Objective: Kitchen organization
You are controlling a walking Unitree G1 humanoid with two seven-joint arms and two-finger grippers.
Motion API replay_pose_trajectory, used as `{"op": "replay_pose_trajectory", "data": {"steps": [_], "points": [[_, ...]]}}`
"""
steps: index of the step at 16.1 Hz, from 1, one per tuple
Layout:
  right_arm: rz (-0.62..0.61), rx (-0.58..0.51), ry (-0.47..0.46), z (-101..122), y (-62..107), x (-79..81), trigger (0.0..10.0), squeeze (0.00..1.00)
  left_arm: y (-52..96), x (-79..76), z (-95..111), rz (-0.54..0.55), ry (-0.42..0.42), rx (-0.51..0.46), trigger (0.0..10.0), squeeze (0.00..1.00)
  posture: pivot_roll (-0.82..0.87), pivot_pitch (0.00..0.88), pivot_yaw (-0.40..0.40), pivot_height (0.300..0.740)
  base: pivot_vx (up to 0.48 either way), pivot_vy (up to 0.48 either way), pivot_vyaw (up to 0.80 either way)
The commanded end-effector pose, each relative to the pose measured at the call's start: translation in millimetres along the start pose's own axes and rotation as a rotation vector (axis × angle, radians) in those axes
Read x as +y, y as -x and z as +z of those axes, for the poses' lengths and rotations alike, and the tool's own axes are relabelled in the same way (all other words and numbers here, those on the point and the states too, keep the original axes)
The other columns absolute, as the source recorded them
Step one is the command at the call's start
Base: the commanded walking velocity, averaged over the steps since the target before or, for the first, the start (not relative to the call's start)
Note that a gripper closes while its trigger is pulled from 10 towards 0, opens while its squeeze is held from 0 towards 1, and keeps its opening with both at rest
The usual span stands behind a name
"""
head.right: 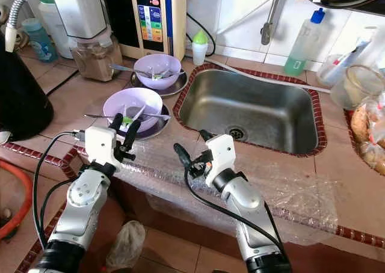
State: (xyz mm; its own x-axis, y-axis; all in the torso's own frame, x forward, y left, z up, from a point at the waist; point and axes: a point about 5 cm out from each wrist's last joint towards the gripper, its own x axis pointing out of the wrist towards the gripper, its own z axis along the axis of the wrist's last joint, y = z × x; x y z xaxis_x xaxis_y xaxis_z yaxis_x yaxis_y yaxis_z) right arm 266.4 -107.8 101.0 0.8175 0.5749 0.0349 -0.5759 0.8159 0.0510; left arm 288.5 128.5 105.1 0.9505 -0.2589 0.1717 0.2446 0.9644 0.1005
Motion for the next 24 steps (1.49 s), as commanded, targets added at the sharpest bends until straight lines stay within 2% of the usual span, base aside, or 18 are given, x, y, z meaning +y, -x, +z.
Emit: {"op": "replay_pose_trajectory", "data": {"steps": [1, 8, 16, 19, 21, 23, 24], "points": [[0.035, -0.008, -0.007, 3, 0.2, 4.5, 10.0, 0.00, -0.7, 0.5, -1, -0.005, -0.010, 0.006, 0.0, 0.00, -0.02, 0.000, 0.009, 0.740, 0.000, 0.000, 0.00], [0.021, -0.003, -0.004, 4, -0.6, 1.5, 10.0, 0.00, 2.4, -0.7, 9, -0.044, -0.019, -0.029, 0.0, 0.00, -0.02, 0.000, 0.011, 0.740, 0.000, 0.000, 0.00], [0.015, -0.003, 0.006, 4, -1.4, -0.8, 10.0, 0.00, 5.0, 11.1, 35, 0.000, -0.086, -0.119, 0.1, 0.00, -0.02, 0.000, 0.005, 0.740, 0.000, 0.000, 0.00], [-0.011, -0.018, 0.014, 6, -2.8, -4.8, 10.0, 0.00, -8.5, 10.8, 68, -0.016, -0.056, -0.225, 0.0, 0.00, -0.01, 0.000, 0.005, 0.740, 0.000, 0.000, 0.00], [-0.090, -0.037, 0.029, 9, -3.0, -15.0, 10.0, 0.00, -18.9, 5.6, 90, -0.041, -0.028, -0.288, 0.0, 0.00, -0.01, 0.000, 0.006, 0.740, 0.000, 0.000, 0.00], [-0.230, -0.067, 0.027, 14, -0.8, -33.1, 10.0, 0.00, -27.2, -1.7, 105, -0.092, -0.006, -0.327, 0.0, 0.00, -0.01, 0.000, 0.011, 0.740, 0.000, 0.000, 0.00], [-0.244, -0.071, 0.021, 15, -0.7, -35.2, 10.0, 0.00, -28.4, -2.7, 106, -0.101, 0.001, -0.326, 0.0, 0.00, -0.02, 0.000, 0.013, 0.740, 0.000, 0.000, 0.00]]}}
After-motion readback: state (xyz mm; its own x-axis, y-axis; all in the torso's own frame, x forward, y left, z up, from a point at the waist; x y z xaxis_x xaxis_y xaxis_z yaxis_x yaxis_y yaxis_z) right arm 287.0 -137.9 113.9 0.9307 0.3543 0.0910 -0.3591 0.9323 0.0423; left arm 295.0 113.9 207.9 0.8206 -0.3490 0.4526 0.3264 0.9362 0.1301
